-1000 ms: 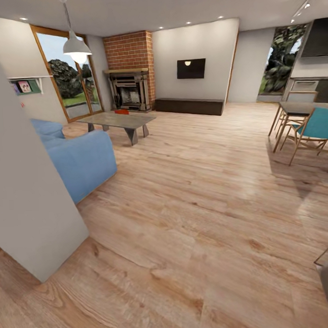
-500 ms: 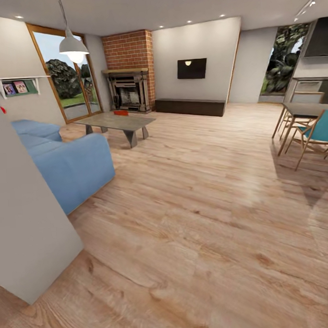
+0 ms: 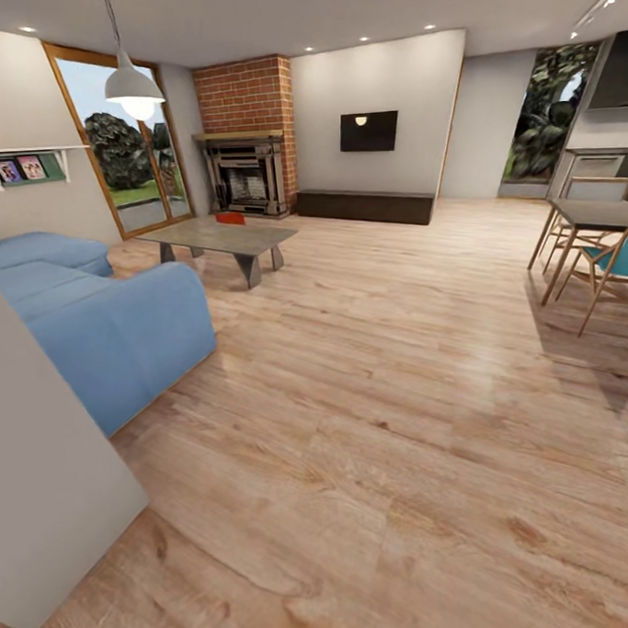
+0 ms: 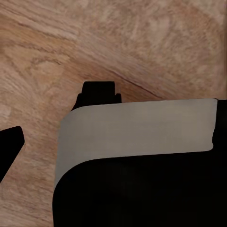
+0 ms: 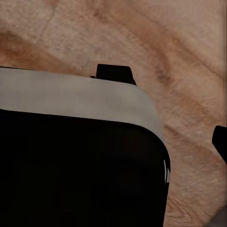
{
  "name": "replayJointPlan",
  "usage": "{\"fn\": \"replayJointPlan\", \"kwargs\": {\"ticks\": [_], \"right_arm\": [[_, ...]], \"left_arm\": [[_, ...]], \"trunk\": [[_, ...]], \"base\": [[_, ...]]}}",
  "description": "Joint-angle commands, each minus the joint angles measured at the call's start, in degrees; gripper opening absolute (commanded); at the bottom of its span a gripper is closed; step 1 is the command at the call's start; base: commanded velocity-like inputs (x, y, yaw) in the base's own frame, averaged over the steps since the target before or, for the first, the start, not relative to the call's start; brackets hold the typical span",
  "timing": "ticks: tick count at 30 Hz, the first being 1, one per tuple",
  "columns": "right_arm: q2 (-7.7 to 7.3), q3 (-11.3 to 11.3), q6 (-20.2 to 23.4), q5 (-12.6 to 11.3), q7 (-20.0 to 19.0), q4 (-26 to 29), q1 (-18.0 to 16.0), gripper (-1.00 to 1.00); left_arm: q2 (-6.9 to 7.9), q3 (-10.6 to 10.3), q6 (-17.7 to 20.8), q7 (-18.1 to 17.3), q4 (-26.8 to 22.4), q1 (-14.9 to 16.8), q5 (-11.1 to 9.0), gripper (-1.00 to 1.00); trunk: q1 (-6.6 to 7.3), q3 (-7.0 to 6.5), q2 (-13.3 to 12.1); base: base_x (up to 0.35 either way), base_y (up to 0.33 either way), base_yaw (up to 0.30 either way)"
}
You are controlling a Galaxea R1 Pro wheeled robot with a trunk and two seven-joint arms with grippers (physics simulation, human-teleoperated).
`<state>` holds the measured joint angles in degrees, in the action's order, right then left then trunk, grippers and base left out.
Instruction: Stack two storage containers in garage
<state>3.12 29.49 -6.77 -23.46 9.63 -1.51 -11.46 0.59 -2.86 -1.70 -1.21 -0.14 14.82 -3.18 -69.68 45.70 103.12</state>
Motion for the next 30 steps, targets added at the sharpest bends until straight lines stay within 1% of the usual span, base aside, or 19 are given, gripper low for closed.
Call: {"fn": "replayJointPlan", "kwargs": {"ticks": [1,6,9,30], "right_arm": [[0.04,0.48,-0.32,-0.53,0.08,-0.16,-0.06,1.00],[0.04,0.48,-0.38,-0.55,0.04,-0.16,-0.06,1.00],[0.10,0.48,-0.58,-0.53,0.08,-0.16,-0.06,1.00],[0.04,0.48,-0.61,-0.53,0.04,-0.16,-0.06,1.00]], "left_arm": [[-0.01,-0.30,-0.16,-0.13,0.05,0.03,-0.33,1.00],[0.01,-0.30,-0.18,-0.11,0.05,0.03,-0.33,1.00],[0.01,-0.30,-0.19,-0.11,0.05,0.03,-0.33,1.00],[-0.01,-0.30,-0.22,-0.14,0.05,0.03,-0.33,1.00]], "trunk": [[-0.03,0.05,0.02],[-0.03,0.05,0.02],[-0.03,0.05,0.02],[-0.03,0.05,0.02]], "base": [[0.324,0.000,0.000],[0.324,0.000,-0.002],[0.324,0.000,-0.124],[0.324,0.000,-0.249]]}}
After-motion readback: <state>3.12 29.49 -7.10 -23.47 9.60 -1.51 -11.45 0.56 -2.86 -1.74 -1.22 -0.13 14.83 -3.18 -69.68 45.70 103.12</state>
